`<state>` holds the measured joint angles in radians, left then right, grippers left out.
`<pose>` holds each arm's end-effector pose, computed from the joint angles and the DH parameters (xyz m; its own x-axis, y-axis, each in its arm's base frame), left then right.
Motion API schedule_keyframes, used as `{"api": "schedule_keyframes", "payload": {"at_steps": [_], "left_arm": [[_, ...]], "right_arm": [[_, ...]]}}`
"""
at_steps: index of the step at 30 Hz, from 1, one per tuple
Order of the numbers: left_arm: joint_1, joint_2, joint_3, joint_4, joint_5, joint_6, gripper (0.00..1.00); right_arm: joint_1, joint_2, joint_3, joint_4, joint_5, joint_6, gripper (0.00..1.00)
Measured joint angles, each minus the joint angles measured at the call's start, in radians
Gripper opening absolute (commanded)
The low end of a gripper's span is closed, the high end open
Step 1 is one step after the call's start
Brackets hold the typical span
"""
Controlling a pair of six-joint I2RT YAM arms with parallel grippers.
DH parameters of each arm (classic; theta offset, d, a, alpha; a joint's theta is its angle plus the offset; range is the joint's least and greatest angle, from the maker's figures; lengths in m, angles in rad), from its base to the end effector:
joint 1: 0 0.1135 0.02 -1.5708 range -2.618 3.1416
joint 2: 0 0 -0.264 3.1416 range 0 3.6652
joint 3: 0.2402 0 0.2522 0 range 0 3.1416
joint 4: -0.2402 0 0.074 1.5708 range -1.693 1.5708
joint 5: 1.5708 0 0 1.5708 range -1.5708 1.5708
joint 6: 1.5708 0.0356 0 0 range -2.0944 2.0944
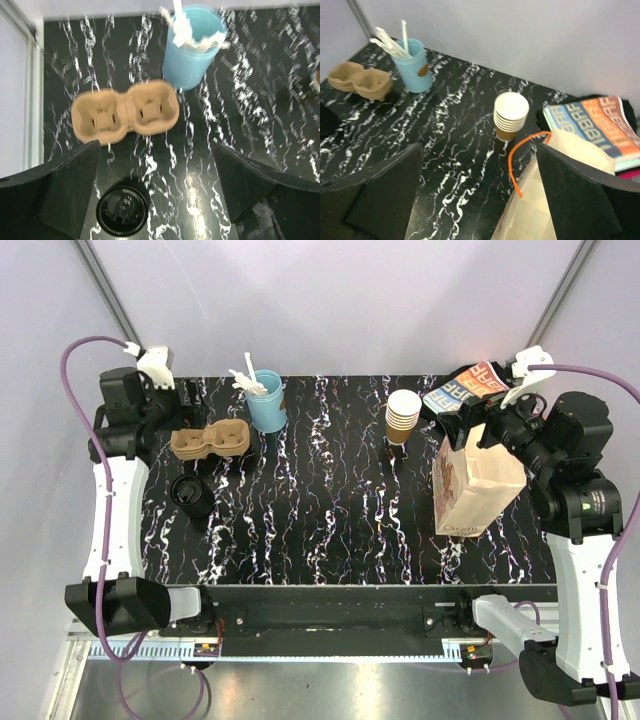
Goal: Pack the takeout coffee
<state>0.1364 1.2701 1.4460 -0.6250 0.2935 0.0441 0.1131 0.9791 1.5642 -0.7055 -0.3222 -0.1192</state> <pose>0.2687 0.0265 0.4207 -0.4241 -0.0156 -0.9055 0.1469 0.9854 -0.0858 0.1486 0.0282 0.5050 -0.0686 -0.1213 -0.9902 -0.4306 0.8990 -0.0803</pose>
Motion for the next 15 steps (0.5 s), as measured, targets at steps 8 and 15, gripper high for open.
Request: {"api": "schedule_keyframes", "payload": {"at_steps": [8, 15], "left_arm": [[-0.034, 0.002, -0.077, 0.003, -0.053, 0.009, 0.99], [-0.050, 0.000, -0.150, 0.028, -0.096, 0.024, 0.99]], "right_arm": [[-0.001, 0.003, -0.078, 0.005, 0.150, -0.023, 1.00], [-0.001, -0.035, -0.157, -0.002, 0.282, -0.046, 0.97]]}}
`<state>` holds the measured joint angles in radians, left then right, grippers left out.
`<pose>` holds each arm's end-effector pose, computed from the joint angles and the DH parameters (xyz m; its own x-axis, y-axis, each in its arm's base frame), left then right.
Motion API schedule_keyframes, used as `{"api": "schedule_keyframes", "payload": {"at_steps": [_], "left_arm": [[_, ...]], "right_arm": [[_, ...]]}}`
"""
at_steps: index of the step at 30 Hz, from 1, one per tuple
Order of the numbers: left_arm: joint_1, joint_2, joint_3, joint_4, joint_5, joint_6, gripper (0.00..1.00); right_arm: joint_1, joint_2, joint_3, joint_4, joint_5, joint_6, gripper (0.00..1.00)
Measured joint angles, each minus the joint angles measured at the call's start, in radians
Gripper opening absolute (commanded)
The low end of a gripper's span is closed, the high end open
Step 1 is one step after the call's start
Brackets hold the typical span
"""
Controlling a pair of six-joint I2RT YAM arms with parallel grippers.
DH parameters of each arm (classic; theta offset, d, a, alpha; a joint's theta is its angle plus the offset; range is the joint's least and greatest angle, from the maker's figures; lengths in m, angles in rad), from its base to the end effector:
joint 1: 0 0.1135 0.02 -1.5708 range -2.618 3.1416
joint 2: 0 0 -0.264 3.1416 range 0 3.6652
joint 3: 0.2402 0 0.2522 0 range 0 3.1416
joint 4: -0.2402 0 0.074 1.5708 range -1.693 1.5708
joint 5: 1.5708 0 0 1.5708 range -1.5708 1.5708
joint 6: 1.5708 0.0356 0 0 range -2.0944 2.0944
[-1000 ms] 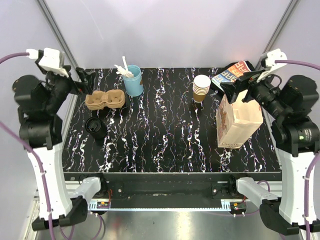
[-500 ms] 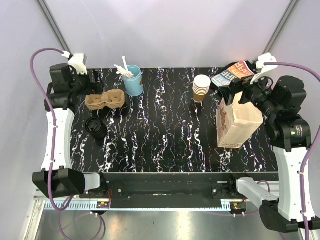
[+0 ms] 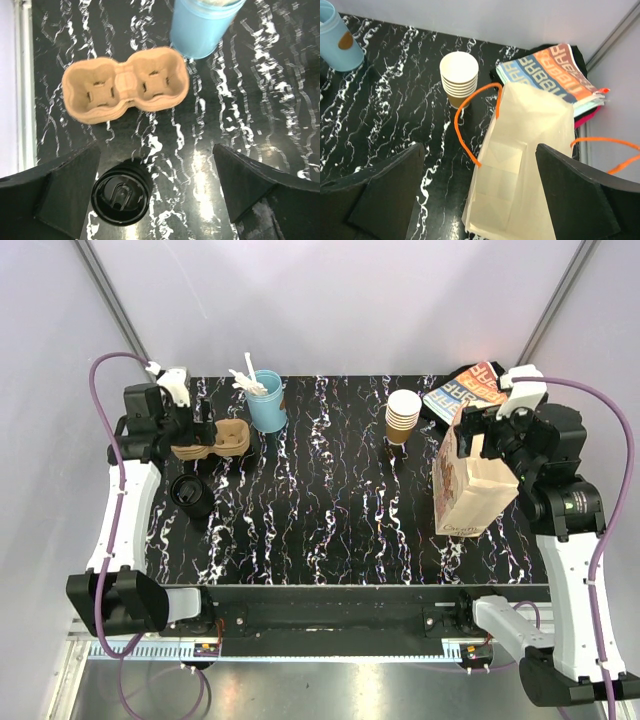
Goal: Pack the takeout coffee
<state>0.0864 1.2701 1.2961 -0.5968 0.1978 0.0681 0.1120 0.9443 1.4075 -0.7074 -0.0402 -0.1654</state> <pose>0.2763 0.0169 0.3732 -0.5316 0.0209 -0.8467 0.1166 0.9920 -0.0487 0.1627 0.0197 0.4640 -0.2122 -0.1894 -0.9587 -0.1879 0.9706 -0.1502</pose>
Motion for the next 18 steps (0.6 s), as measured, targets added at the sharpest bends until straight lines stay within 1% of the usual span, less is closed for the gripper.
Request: {"api": "schedule_keyframes", "payload": {"at_steps": [8, 14, 18], "left_arm": [[0.000, 0.002, -0.053, 0.021, -0.041, 0.014, 0.99], [-0.003, 0.012, -0.062, 0.028, -0.060, 0.023, 0.99], [-0.006, 0.069, -0.062, 0.044, -0.098, 0.029, 0.99]], "right_arm": [[0.000, -0.050, -0.009, -0.083, -0.033, -0.027, 0.89], [0.000, -0.061, -0.006, -0.138, -0.058, -0.054, 0.89], [0.000, -0.071, -0.003, -0.171, -0.085, -0.064, 0.89]]}}
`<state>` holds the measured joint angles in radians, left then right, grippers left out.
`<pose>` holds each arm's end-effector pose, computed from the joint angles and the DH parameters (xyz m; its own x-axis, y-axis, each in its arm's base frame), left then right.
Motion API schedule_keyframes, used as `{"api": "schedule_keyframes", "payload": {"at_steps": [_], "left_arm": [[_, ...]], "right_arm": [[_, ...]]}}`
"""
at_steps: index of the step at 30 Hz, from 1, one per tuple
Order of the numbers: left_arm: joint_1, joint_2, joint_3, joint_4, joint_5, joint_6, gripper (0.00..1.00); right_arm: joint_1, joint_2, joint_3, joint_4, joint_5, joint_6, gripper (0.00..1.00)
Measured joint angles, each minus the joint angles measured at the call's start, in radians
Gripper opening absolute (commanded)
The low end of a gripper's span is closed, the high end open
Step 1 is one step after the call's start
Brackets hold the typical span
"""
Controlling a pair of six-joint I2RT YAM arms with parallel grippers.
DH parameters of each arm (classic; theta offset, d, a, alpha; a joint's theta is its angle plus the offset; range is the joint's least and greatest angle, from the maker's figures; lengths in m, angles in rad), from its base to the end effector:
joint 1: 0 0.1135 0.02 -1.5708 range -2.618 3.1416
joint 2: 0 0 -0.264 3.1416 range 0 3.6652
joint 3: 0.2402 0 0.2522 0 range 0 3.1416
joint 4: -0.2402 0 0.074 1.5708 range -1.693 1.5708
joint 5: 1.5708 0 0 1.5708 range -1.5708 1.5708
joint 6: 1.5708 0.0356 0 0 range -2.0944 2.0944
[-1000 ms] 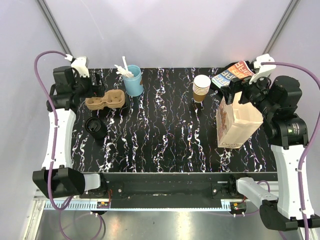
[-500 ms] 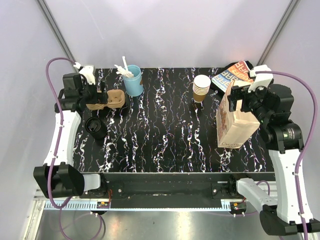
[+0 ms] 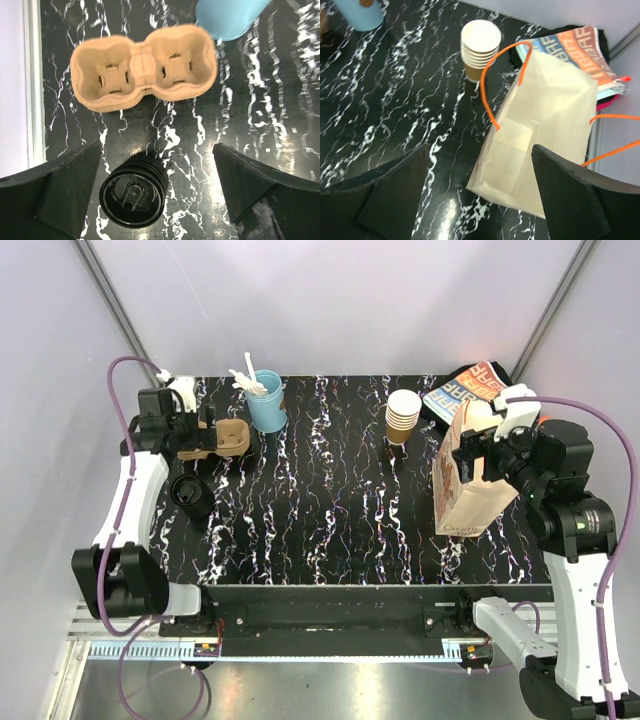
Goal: Pack the takeout coffee
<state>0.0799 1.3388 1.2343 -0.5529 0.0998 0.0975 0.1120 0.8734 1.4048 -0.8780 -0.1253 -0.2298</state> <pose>0.2951 0.0201 0.3377 -0.6063 0.0486 -0.7938 0.0585 0.9982 0.0165 0.1327 0.0194 0.4546 -0.2768 -0.2585 -0.9255 -0.2986 0.9386 -0.1729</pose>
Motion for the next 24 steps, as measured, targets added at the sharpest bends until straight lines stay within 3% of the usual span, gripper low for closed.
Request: {"api": "schedule_keyframes", "payload": {"at_steps": [9, 24], "left_arm": [[-0.001, 0.167, 0.000, 0.037, -0.055, 0.000, 0.93], [-0.012, 0.413, 0.113, 0.135, -0.116, -0.025, 0.83]], "right_arm": [[-0.001, -0.007, 0.141, -0.075, -0.157, 0.000, 0.87], [-0.001, -0.016, 0.156, -0.109, -0.266, 0.001, 0.84]]}}
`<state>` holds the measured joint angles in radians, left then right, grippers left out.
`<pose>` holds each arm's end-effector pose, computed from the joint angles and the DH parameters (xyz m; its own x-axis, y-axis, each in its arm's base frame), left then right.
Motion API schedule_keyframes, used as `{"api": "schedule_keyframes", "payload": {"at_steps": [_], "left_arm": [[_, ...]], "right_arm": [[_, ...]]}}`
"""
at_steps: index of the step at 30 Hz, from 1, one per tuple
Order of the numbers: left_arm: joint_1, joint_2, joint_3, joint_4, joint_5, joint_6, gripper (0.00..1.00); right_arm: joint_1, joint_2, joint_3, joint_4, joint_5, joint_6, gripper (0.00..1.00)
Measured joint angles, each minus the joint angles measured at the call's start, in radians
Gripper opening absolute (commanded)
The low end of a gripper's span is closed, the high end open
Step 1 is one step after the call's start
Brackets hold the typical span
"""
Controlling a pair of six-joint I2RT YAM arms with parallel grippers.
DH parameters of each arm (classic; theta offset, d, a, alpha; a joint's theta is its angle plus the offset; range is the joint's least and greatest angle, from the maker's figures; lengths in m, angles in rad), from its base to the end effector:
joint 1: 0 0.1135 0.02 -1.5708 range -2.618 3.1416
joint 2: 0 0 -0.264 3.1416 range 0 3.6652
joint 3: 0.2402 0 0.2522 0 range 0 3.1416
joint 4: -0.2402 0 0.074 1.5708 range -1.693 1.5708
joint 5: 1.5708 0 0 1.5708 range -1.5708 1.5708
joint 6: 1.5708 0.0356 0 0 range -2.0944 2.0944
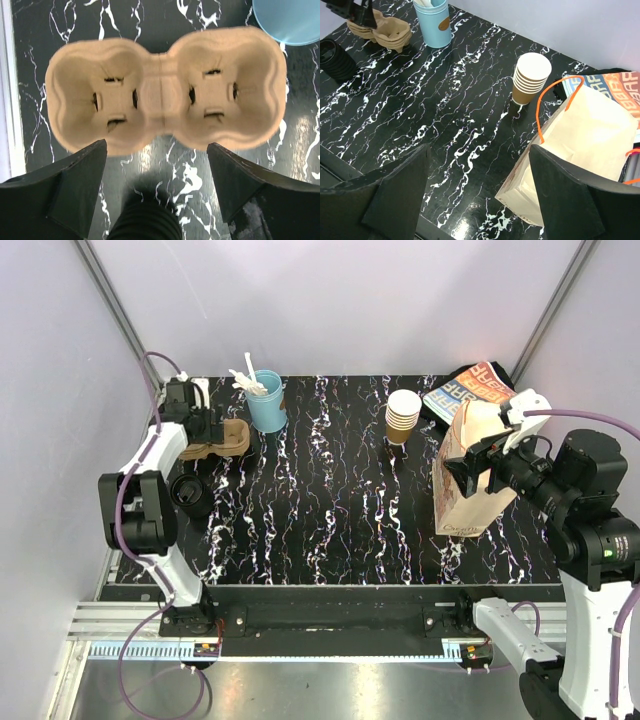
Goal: Pack the takeout coffee
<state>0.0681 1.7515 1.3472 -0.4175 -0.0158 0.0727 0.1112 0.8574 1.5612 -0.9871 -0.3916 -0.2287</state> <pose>0.3899 0.0272 0.2517 -0.7345 0.0227 -0.6783 -0.0255 0.9978 0.0610 0.0957 0.0244 0.4875 -0.1647 -0.2292 -0.9593 -0.5176 0.8480 -0.1138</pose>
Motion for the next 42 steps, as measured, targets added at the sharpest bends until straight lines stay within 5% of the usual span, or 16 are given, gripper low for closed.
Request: {"api": "schedule_keyframes", "payload": {"at_steps": [21, 42], "left_arm": [[-0.014, 0.179, 0.138, 0.019, -0.040, -0.021, 0.70], [-0.016, 0.229, 0.162, 0.000, -0.047, -0.024, 0.40]], "right_arm": [[0.000, 0.011, 0.000, -0.008, -0.022, 0.000, 0.81], [0.000, 0.011, -0.007, -0.009, -0.023, 0.002, 0.81]]}}
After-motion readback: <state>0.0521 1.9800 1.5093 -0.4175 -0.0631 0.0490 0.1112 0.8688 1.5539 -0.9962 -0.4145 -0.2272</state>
